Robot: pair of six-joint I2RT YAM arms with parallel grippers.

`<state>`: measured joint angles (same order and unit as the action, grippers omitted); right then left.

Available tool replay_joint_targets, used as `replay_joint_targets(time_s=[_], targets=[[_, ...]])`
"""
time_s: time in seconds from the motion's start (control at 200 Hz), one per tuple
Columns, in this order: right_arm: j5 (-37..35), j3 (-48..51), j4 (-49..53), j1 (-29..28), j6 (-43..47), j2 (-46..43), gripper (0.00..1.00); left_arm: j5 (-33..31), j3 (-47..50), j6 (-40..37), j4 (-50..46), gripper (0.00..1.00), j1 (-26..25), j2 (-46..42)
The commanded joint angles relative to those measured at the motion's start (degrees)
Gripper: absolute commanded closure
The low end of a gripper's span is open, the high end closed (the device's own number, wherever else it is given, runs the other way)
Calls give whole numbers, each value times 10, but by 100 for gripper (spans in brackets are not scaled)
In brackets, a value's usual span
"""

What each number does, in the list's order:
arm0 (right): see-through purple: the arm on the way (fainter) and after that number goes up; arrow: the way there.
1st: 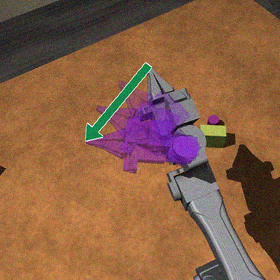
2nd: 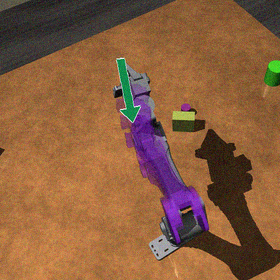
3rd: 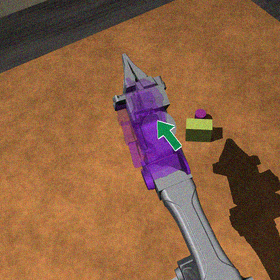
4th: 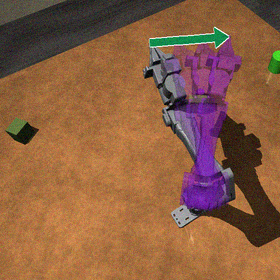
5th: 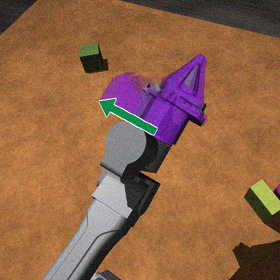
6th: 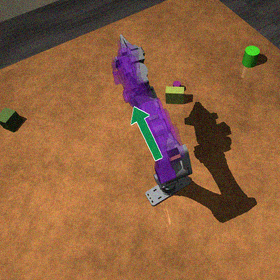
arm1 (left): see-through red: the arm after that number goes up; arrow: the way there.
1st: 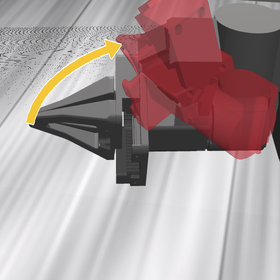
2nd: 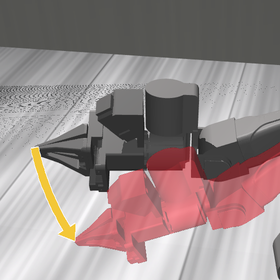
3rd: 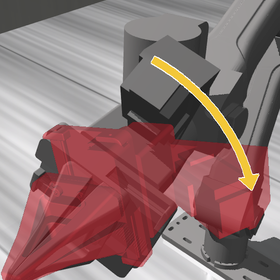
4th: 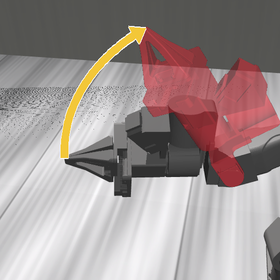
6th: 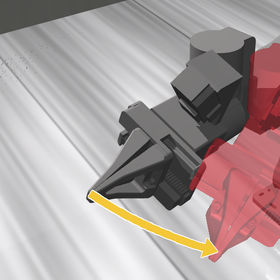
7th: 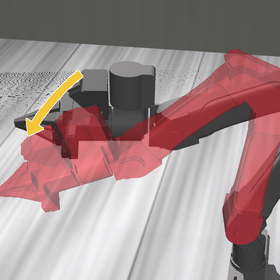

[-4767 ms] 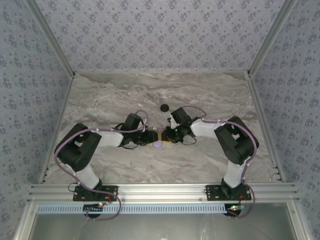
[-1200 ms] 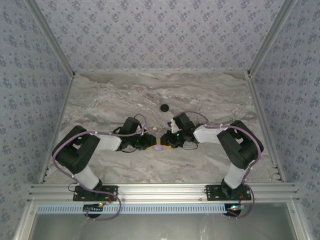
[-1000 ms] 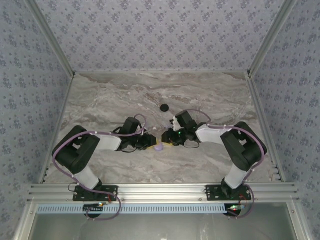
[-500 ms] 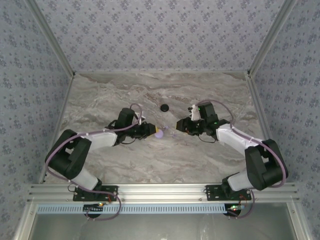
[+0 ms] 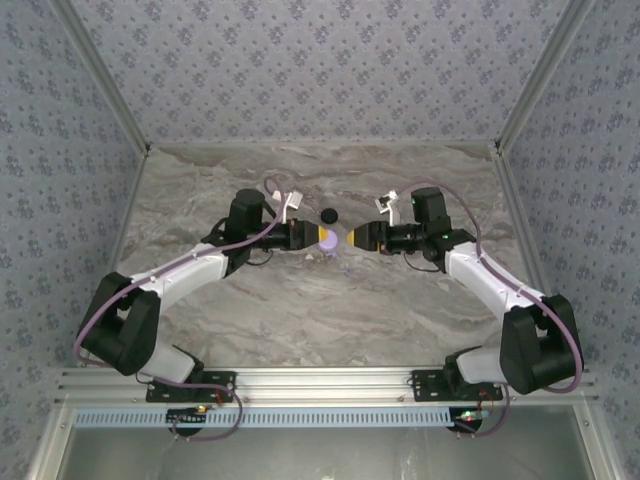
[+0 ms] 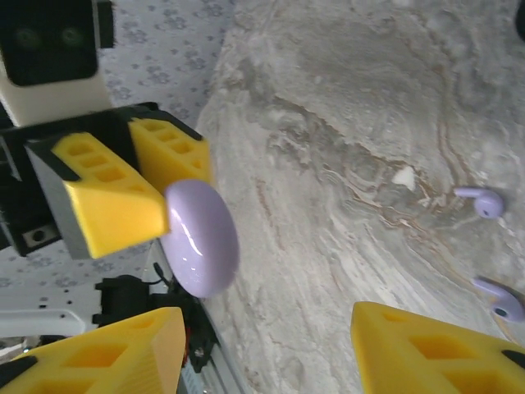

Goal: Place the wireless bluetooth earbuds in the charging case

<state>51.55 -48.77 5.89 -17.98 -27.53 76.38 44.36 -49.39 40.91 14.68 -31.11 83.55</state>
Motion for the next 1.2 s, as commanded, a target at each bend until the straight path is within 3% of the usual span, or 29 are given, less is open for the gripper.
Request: replay_joint_targets(time_s=[0.0,0.27,0.525,1.194], targets=[[43,-25,-9,1,10,-3,41,38,-31,-36,-19,76,2,-21],[58,-52,-16,-12,9,26,41,51,-47,-47,-26,76,-4,-20],[61,-73,-11,-27,14,50,47,57,-57,-57,-37,76,-8,-19],[75,-84,-9,-50,16,70,73,51,-72,-60,-48,76,-19,-4]])
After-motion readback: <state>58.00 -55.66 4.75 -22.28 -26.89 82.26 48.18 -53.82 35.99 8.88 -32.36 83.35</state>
